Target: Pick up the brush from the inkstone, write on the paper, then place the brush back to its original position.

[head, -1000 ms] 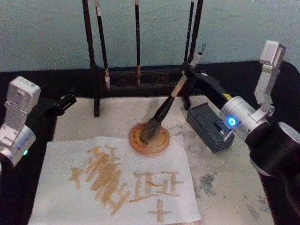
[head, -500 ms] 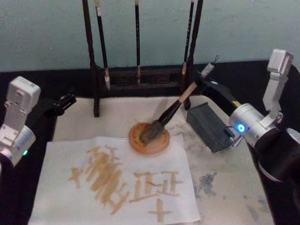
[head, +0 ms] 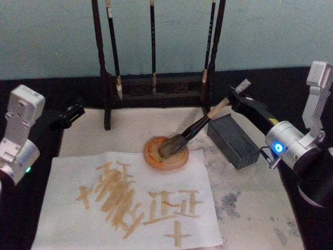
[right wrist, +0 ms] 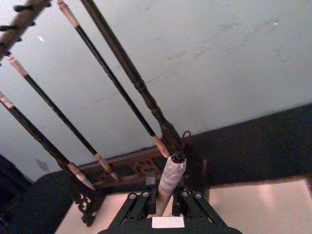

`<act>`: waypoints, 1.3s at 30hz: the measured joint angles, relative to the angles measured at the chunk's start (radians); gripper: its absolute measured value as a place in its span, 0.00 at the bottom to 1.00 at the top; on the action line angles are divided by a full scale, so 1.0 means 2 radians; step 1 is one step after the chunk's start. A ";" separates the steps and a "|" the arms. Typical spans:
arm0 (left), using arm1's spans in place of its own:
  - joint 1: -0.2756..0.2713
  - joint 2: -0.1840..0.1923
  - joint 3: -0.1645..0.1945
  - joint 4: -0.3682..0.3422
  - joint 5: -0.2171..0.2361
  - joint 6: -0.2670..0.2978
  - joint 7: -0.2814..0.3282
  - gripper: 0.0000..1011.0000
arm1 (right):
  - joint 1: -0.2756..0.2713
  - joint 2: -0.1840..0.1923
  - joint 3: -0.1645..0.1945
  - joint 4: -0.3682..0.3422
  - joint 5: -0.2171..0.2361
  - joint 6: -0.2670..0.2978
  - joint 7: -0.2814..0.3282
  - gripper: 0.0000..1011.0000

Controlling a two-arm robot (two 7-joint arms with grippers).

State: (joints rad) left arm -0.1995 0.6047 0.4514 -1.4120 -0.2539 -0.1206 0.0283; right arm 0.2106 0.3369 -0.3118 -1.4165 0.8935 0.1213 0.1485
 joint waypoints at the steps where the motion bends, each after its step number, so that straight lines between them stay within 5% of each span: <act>1: 0.000 0.000 0.000 0.000 0.000 0.000 0.000 0.99 | 0.000 0.000 0.001 0.001 -0.001 0.001 -0.001 0.20; 39: 0.000 0.000 0.000 0.000 0.000 0.000 0.000 0.99 | 0.003 -0.003 0.009 0.045 -0.018 0.051 -0.024 0.20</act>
State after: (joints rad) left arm -0.1995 0.6047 0.4514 -1.4120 -0.2539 -0.1205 0.0283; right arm 0.2162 0.3316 -0.2930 -1.3257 0.8582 0.2229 0.1011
